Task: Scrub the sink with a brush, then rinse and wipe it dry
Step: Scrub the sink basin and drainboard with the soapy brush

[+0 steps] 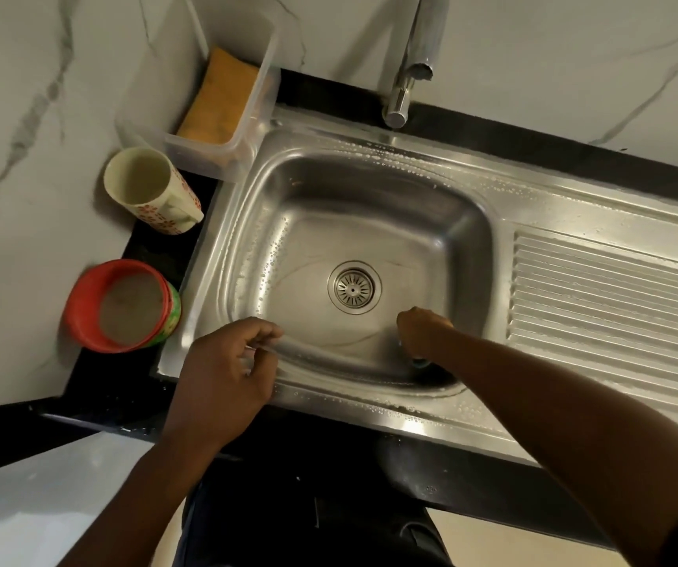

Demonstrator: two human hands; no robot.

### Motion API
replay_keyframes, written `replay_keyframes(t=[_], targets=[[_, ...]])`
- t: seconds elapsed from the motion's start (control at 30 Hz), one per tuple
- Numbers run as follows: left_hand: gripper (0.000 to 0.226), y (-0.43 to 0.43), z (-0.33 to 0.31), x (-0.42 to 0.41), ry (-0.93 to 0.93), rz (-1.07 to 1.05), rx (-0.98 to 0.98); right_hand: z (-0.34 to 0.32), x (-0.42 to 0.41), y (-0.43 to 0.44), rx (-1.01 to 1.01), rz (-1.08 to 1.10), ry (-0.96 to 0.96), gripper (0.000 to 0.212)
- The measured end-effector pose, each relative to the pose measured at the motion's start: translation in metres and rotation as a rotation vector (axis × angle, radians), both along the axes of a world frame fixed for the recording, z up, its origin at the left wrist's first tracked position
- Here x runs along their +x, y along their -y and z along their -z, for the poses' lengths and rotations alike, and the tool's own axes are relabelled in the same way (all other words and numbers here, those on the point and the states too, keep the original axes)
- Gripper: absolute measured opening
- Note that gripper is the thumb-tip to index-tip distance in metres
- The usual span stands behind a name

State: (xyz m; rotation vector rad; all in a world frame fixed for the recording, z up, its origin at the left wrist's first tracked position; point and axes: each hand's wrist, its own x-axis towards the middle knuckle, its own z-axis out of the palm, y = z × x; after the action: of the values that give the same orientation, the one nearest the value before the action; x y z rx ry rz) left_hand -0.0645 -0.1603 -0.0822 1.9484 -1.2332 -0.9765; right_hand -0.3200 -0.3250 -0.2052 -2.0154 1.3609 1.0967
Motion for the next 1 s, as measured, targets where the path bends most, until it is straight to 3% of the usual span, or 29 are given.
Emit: replay_keyframes(t=[0.23,0.37,0.47,0.57,0.67,0.8,1.0], targets=[[0.043,-0.012,-0.016,0.025,0.012,-0.026,-0.062,-0.013,0.008,0.003,0.11,0.312,0.073,0.027],[0.036,-0.022,-0.024,0.039,0.027,-0.008,-0.098,-0.042,0.037,-0.003,-0.008,0.514,0.396,0.034],[0.028,-0.032,-0.028,0.053,0.017,0.002,-0.104,-0.08,0.069,-0.019,-0.238,0.481,0.679,0.025],[0.029,-0.045,-0.032,0.07,0.022,0.0,-0.093,-0.118,0.113,-0.038,-0.337,0.483,0.882,0.02],[0.036,-0.054,-0.035,0.087,0.023,-0.02,-0.072,-0.143,0.161,-0.049,-0.377,0.404,1.017,0.02],[0.033,-0.067,-0.037,0.106,0.025,-0.048,-0.071,-0.155,0.221,-0.061,-0.379,0.126,1.149,0.022],[0.029,-0.081,-0.043,0.126,0.033,-0.068,-0.113,-0.143,0.274,-0.077,-0.486,-0.306,0.996,0.035]])
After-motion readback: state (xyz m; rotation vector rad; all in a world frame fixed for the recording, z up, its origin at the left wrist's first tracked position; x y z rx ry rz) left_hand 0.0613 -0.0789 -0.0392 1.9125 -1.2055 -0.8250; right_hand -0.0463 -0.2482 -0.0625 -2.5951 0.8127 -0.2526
